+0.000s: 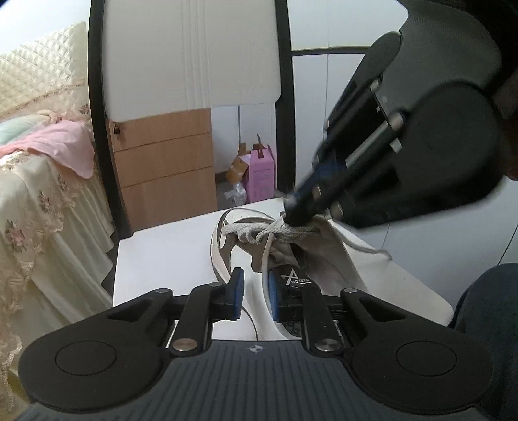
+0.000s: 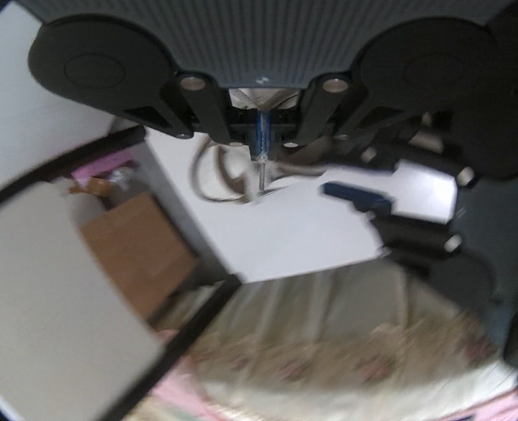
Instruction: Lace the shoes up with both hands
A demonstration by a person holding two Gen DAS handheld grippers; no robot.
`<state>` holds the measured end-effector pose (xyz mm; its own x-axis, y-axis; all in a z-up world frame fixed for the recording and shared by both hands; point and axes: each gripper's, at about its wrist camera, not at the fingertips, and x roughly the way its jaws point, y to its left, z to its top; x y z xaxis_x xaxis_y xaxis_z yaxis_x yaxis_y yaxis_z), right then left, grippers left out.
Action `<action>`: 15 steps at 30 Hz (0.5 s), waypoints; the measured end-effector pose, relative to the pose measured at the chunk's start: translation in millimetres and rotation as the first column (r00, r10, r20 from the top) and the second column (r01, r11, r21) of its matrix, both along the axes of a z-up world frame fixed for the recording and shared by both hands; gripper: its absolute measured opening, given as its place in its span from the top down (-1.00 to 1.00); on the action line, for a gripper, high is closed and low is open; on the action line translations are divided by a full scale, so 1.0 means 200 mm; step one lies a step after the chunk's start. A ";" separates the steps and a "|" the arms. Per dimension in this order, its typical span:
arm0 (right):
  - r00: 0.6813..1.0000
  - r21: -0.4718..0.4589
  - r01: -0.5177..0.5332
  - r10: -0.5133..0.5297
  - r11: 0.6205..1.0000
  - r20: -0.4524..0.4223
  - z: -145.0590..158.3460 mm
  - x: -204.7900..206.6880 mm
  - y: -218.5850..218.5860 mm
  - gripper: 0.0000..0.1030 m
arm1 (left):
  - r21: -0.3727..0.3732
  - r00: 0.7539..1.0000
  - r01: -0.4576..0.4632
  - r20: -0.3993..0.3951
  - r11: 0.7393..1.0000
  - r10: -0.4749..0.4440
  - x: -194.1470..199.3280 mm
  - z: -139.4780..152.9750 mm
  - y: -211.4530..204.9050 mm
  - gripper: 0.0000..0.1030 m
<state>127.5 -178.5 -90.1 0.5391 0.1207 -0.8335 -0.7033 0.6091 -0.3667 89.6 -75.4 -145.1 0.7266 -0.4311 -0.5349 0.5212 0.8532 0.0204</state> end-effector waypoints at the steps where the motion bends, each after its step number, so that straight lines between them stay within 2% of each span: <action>1: 1.000 -0.014 -0.009 0.008 1.000 -0.019 -0.02 0.01 0.00 0.94 | -0.007 1.000 0.005 -0.001 1.000 -0.005 0.01 0.00 0.00 0.64; 3: 0.998 -0.019 -0.011 0.009 1.000 -0.062 -0.04 0.04 0.00 0.94 | -0.038 1.000 0.005 -0.020 0.999 -0.005 0.02 0.00 0.02 0.70; 6: 0.994 -0.032 -0.032 0.029 0.999 -0.106 -0.06 0.06 0.03 0.94 | -0.126 0.997 -0.020 -0.081 0.992 0.010 0.05 -0.01 0.07 0.74; 10: 0.990 -0.057 -0.046 0.038 0.997 -0.139 -0.10 0.07 0.05 0.94 | -0.255 0.982 -0.080 -0.185 0.964 0.032 0.10 -0.02 0.16 0.74; 13: 0.990 -0.056 -0.041 0.033 0.998 -0.140 -0.11 0.07 0.07 0.94 | -0.292 0.975 -0.099 -0.220 0.951 0.034 0.12 -0.02 0.19 0.74; 15: 0.990 -0.060 -0.040 0.032 0.997 -0.137 -0.12 0.08 0.08 0.94 | -0.284 0.976 -0.097 -0.213 0.954 0.036 0.11 -0.02 0.18 0.74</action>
<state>143.4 -162.2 -113.7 0.4163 0.0830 -0.9054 -0.7704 0.5611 -0.3027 112.1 -38.4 -148.2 0.6478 -0.5445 -0.5328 0.4302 0.8387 -0.3340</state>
